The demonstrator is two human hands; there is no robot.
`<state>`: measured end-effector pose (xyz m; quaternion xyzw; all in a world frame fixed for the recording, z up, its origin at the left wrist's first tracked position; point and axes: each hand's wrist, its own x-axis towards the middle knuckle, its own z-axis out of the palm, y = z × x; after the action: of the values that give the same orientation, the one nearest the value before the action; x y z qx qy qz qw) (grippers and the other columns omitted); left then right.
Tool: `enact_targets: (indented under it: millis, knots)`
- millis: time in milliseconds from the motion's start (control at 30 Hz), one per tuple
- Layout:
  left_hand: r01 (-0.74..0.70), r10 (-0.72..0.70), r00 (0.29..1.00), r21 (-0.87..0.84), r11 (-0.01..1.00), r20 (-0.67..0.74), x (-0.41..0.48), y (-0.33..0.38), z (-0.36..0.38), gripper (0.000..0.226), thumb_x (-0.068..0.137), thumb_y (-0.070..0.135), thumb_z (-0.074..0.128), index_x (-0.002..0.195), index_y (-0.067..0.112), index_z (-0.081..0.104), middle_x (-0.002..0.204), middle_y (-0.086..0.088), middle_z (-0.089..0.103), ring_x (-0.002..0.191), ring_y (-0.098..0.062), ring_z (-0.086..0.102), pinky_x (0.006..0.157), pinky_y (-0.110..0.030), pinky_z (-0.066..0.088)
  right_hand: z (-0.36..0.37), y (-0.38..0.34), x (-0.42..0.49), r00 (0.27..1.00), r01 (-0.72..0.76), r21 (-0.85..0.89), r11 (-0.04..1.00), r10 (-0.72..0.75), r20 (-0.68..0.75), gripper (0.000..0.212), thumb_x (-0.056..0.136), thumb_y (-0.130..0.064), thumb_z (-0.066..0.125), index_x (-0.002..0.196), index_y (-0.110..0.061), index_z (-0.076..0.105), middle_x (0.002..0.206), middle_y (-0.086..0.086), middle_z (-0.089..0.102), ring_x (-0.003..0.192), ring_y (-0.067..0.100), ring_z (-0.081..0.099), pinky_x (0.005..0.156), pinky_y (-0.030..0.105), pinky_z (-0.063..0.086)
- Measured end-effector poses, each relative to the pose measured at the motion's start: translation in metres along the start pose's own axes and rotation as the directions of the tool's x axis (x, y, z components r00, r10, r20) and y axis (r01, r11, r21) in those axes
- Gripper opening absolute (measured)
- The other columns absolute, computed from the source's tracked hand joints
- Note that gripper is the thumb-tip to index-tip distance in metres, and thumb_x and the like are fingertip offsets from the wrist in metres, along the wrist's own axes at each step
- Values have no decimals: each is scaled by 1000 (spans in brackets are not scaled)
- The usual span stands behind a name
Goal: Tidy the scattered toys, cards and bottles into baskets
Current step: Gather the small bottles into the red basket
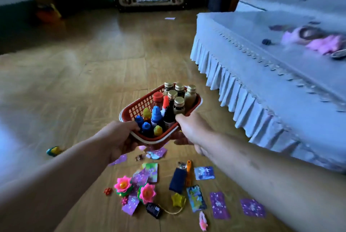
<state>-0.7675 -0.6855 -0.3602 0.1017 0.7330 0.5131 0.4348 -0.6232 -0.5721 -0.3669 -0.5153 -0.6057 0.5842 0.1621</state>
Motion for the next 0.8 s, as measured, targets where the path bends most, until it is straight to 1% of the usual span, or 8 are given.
enact_targets:
  millis: [100,233,333,400,500,633,733,800]
  knots:
    - [-31,30,996,13,999,82,4,36,51,18,92,7,53,108,0,57,73,-19,71,52,-22,67,31,-16,38,-57,-17,2,993,33,27,999,-29,-117,43,73,-37,44,96,-6,64,95,17,69,73,41,70,50,48,57]
    - [-78,66,977,48,996,204,-1,77,124,23,92,9,51,113,1,58,76,-19,70,47,-19,66,30,-15,37,-133,-30,1,962,107,64,992,-87,-258,45,66,-40,45,91,-7,63,91,20,70,67,43,69,61,60,56]
    - [-124,96,948,73,990,305,-15,106,173,16,94,9,49,106,4,59,79,-18,67,44,-16,63,30,-13,37,-185,-41,-3,936,122,67,990,-92,-341,37,76,-34,46,92,-7,66,88,16,72,68,35,71,54,42,59]
    - [-166,122,923,91,982,364,-27,128,207,12,94,9,48,98,6,59,74,-14,66,48,-15,60,31,-12,38,-222,-45,3,904,148,50,988,-114,-412,49,69,-41,44,98,-8,66,91,14,72,78,34,71,53,36,55]
    - [-211,141,894,121,970,426,-38,154,253,12,95,9,47,90,7,58,51,-7,64,36,-10,55,30,-12,37,-270,-45,14,859,204,98,974,-130,-496,53,60,-48,45,93,-12,64,91,14,71,84,37,69,74,47,57]
    - [-210,121,862,130,969,493,-47,175,310,16,94,6,44,83,5,55,44,-7,61,29,-11,54,28,-12,37,-321,-40,17,794,256,167,952,-108,-598,53,68,-54,44,90,-9,64,87,13,71,79,37,69,77,53,57]
    - [-203,105,853,139,969,511,-50,187,349,16,94,3,42,85,2,55,45,-12,61,29,-13,55,28,-12,39,-348,-34,10,735,252,62,966,-150,-661,46,84,-47,37,91,-10,63,88,14,69,77,36,69,73,50,58]
    - [-198,95,855,151,968,510,-47,193,372,14,95,2,42,87,2,53,46,-14,62,29,-14,56,28,-13,38,-365,-27,3,669,187,-196,963,-271,-692,35,94,-33,36,84,-12,62,87,12,68,81,33,64,71,40,54]
